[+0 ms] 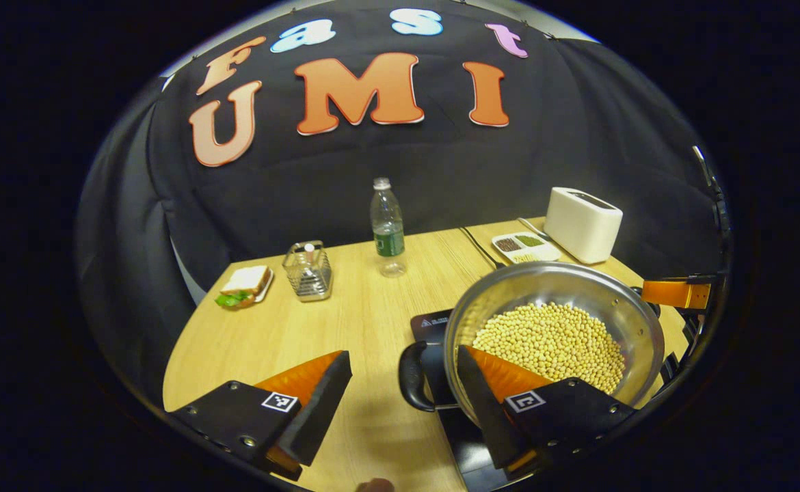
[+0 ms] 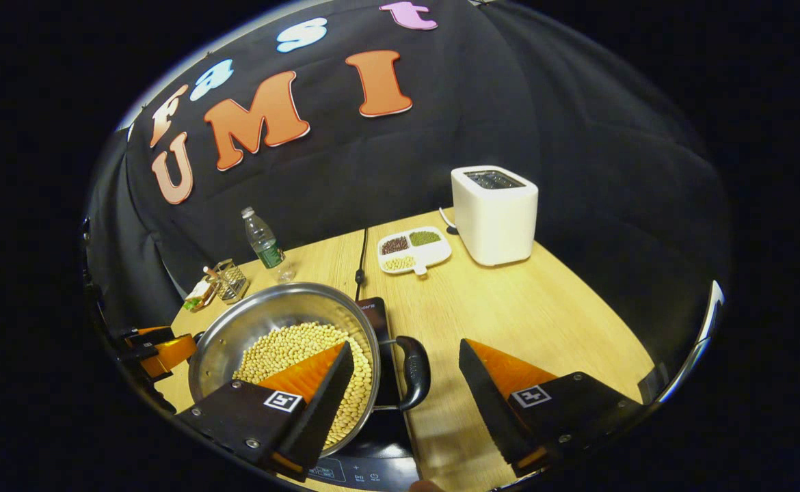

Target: First push the handle of the pot to place it horizontally, then grasp the pot with both hands and set it on the induction cooktop.

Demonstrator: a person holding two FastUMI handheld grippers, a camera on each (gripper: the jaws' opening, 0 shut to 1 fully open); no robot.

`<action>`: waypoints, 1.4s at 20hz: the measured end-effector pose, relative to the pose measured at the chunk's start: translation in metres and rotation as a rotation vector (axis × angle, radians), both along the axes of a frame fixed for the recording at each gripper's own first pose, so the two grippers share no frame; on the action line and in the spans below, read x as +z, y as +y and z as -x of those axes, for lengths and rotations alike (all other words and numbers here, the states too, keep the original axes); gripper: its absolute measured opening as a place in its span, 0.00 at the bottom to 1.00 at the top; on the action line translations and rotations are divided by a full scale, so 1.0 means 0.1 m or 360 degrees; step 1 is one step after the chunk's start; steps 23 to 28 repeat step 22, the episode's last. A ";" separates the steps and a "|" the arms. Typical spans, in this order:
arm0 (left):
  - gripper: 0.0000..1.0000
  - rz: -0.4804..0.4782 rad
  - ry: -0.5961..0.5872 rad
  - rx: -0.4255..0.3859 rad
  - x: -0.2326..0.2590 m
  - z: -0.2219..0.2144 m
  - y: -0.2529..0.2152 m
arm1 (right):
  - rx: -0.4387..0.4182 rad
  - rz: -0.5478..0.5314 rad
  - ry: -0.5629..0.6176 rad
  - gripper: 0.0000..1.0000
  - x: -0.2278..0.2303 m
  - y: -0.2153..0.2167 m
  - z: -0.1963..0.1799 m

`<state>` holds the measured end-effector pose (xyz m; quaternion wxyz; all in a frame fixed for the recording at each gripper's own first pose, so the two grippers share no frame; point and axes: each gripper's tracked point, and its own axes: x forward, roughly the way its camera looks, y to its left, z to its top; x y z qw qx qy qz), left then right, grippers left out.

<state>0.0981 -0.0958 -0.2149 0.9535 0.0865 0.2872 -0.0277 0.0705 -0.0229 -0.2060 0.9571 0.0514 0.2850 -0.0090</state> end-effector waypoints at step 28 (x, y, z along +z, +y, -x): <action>0.93 0.0094 -0.0961 0.0156 2.95 1.04 0.73 | -0.0024 0.0178 -0.0893 0.95 2.56 -0.17 0.90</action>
